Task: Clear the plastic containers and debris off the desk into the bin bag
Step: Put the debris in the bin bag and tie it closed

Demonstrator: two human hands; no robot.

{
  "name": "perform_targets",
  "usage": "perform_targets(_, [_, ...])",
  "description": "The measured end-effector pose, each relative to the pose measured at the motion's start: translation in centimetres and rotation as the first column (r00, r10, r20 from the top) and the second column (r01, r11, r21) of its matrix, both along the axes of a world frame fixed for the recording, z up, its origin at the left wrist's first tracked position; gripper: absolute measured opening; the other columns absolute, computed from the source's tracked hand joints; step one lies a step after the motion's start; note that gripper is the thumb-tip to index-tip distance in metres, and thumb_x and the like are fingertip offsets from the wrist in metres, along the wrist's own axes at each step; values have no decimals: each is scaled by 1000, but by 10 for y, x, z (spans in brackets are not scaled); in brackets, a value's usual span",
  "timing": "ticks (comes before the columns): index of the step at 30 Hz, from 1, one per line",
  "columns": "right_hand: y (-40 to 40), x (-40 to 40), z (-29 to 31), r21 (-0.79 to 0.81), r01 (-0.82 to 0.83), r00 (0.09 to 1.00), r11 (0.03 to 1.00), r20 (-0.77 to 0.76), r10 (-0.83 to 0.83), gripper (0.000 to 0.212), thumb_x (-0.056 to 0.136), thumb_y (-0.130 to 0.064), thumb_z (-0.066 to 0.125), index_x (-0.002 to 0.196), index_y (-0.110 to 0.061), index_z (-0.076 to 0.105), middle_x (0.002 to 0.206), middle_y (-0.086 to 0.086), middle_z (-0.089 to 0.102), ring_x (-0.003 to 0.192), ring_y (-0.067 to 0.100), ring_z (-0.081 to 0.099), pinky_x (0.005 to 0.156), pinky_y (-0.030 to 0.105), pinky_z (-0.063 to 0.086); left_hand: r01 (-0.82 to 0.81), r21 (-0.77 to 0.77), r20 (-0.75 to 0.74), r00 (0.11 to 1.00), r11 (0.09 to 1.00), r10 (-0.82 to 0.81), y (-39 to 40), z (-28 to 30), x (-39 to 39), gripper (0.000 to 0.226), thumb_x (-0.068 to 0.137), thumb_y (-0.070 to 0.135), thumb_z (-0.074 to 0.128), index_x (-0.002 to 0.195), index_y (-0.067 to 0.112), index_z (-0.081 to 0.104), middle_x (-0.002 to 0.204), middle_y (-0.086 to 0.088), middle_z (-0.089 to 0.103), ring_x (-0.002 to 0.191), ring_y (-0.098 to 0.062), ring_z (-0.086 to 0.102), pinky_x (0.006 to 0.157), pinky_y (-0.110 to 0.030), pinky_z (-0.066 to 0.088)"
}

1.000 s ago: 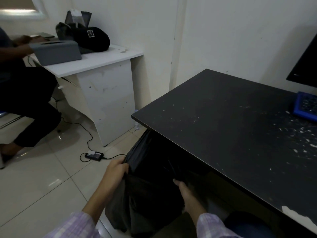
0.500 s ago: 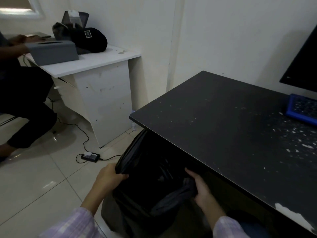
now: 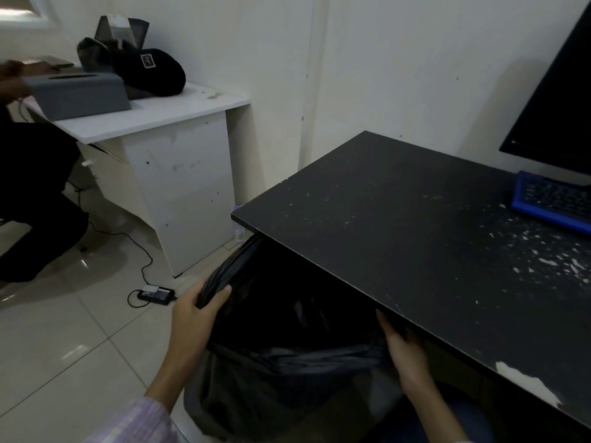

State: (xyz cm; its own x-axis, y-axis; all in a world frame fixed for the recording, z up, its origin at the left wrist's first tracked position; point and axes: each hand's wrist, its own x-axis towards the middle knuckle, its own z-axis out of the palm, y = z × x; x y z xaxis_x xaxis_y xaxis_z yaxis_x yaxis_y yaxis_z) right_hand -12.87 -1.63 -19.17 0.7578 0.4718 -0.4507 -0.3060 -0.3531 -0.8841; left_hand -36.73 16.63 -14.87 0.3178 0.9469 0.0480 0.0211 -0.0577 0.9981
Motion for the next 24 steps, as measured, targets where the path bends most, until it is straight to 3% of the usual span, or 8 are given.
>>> perform_targets(3, [-3,-12,3,242,199,965,950,-219,-146,18,94,-17,55,104,-6,66,118,15,61,97,28,59,88,37,46,112,80,110,987,990,-121,1,9,6,14,84,10,66,95,19,67,105,1,59,102,-20,60,83,-24,50])
perform_targets(6, [2,-18,2,429,245,933,869,-347,-92,35,97,-15,41,82,-11,73,87,12,75,73,22,69,65,27,56,241,119,256,930,963,-264,1,12,18,43,79,11,59,121,23,62,132,1,55,121,-17,54,99,-30,46])
perform_targets(8, [10,-25,9,496,247,911,833,-413,-24,45,98,-16,35,77,-10,75,73,7,74,73,23,68,72,32,54,320,95,368,869,943,-332,-4,12,27,46,80,7,53,126,12,58,133,-8,57,125,-23,52,102,-37,41])
perform_targets(12, [32,-41,16,557,171,926,813,-372,60,22,83,-20,57,66,-8,63,67,7,61,71,20,57,74,30,47,305,92,347,882,948,-318,-14,6,47,27,87,14,51,104,-2,65,121,-10,65,116,-18,59,91,-23,47])
perform_targets(16, [48,-48,10,519,16,976,855,-194,100,13,78,-12,68,85,-3,63,69,3,69,70,19,66,66,26,55,271,139,220,930,953,-296,-13,-9,64,24,96,18,47,78,8,60,83,-14,68,84,-28,65,80,-24,49])
perform_targets(19, [57,-56,14,502,-98,968,860,-154,200,22,84,-8,64,106,-10,63,88,2,75,87,20,68,87,37,53,269,190,100,952,944,-291,-3,-22,74,25,94,26,49,76,10,53,61,-9,58,60,-25,58,67,-30,47])
perform_targets(22, [62,-56,12,342,-290,947,894,-32,320,48,78,-44,70,121,-26,58,114,1,68,109,18,62,103,42,45,240,116,53,967,964,-247,3,-28,86,28,89,39,49,76,14,47,53,-1,46,48,-13,44,51,-25,38])
perform_targets(24, [63,-52,12,282,-368,921,886,-18,388,72,71,-65,65,134,-34,47,131,-4,57,121,15,54,109,43,39,285,93,-18,959,954,-284,4,-31,93,25,91,37,48,86,13,43,63,-1,46,53,-12,43,50,-21,37])
